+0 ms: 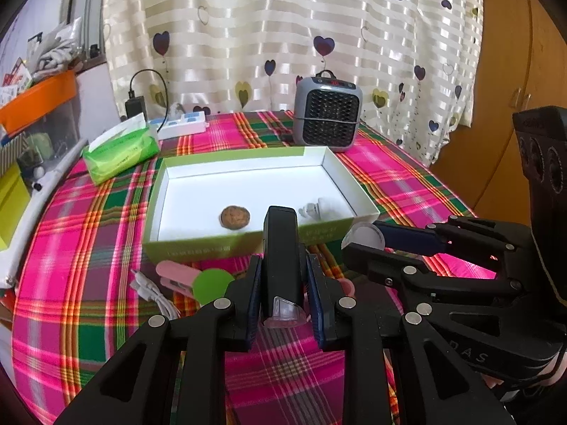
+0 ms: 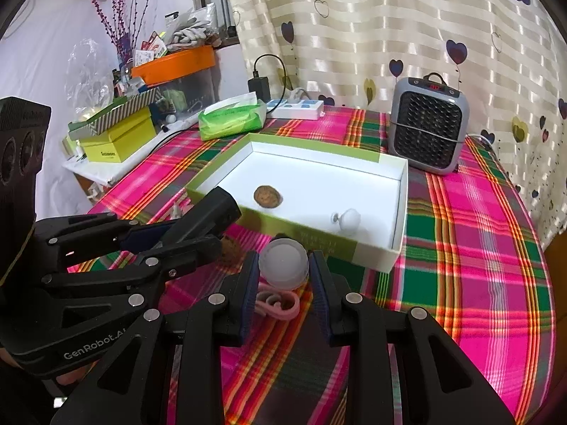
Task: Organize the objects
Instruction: 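Carry the black stick and frosted jar over the box with both tools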
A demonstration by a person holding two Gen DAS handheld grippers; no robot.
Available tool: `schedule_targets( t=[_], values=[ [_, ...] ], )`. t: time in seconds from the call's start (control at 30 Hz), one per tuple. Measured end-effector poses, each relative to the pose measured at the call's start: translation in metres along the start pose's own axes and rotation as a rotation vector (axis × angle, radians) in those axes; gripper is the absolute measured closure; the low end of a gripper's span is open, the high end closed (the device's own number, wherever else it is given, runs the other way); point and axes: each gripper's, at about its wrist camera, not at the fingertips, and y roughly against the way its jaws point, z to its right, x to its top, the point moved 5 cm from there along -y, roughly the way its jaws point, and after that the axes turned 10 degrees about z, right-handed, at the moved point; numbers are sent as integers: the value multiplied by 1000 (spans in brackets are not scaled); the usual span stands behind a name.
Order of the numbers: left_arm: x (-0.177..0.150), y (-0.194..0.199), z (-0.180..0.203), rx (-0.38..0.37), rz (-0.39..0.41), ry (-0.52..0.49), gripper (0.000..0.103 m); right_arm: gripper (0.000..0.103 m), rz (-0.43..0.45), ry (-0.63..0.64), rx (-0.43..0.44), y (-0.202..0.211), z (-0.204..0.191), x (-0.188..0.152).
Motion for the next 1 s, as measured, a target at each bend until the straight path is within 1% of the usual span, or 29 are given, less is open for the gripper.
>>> schedule_targets(
  t=[0.47,1.0],
  values=[
    [16,-18,-8,19,4,-3,81,73,8,8,-12,-18,8,20],
    [30,-46,-27,52,-6,2,82,73,6,27,-21,-51,17,38]
  ],
)
